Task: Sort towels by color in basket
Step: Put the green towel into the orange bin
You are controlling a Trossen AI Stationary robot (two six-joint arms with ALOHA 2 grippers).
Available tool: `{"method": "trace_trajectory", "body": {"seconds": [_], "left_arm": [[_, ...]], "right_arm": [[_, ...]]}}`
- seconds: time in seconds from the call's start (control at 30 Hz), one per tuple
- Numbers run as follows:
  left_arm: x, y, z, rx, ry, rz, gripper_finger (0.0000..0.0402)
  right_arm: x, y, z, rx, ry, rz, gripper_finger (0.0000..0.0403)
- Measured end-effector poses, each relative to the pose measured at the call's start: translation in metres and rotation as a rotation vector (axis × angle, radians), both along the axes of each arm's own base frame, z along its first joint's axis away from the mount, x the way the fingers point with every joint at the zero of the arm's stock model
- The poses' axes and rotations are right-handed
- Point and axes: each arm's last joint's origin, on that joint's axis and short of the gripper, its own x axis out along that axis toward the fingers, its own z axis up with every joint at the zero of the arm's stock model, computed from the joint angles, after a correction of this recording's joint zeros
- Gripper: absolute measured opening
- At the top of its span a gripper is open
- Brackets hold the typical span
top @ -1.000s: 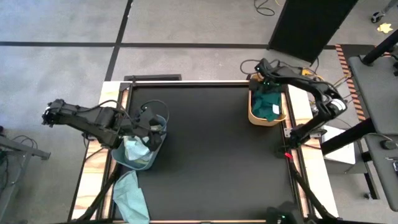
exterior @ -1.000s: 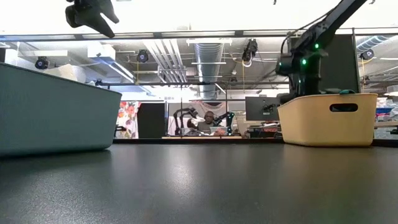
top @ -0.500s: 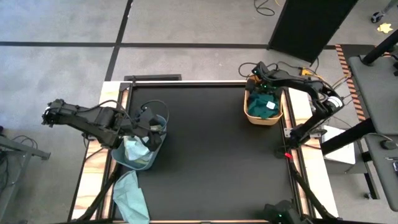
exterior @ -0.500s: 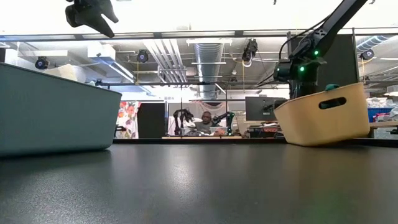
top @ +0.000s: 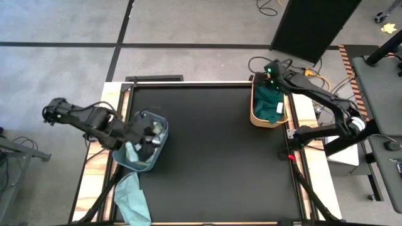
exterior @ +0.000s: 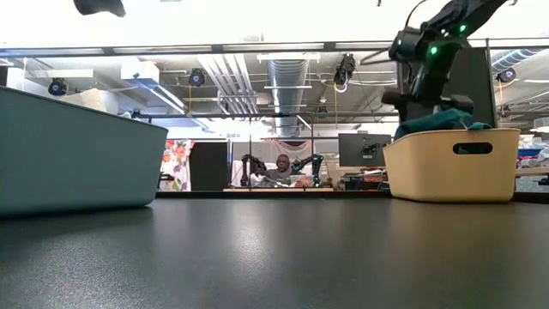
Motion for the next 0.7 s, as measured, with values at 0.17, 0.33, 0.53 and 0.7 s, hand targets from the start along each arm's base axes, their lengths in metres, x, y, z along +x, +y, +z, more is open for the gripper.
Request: {"method": "trace_trajectory", "body": {"seconds": [0.17,0.33,0.53,0.7], "left_arm": [[-0.014,-0.02,-0.006,-0.089,0.1,-0.032,0.0227],[-0.023,-0.036,-0.007,-0.136,0.125,-0.029,0.0227],[-0.027,-0.044,-0.008,-0.132,0.108,-0.011,0.0227],[-0.026,-0.046,-0.009,-0.127,0.115,-0.019,0.0227]], "right_arm": [[0.007,0.015,0.006,-0.037,-0.007,0.045,0.0278],[0.01,0.014,0.002,-0.018,-0.065,-0.051,0.0285],[0.006,0.006,-0.016,0.051,-0.089,-0.236,0.0228],[0.009,0.003,-0.017,0.034,-0.105,-0.219,0.0148]]}}
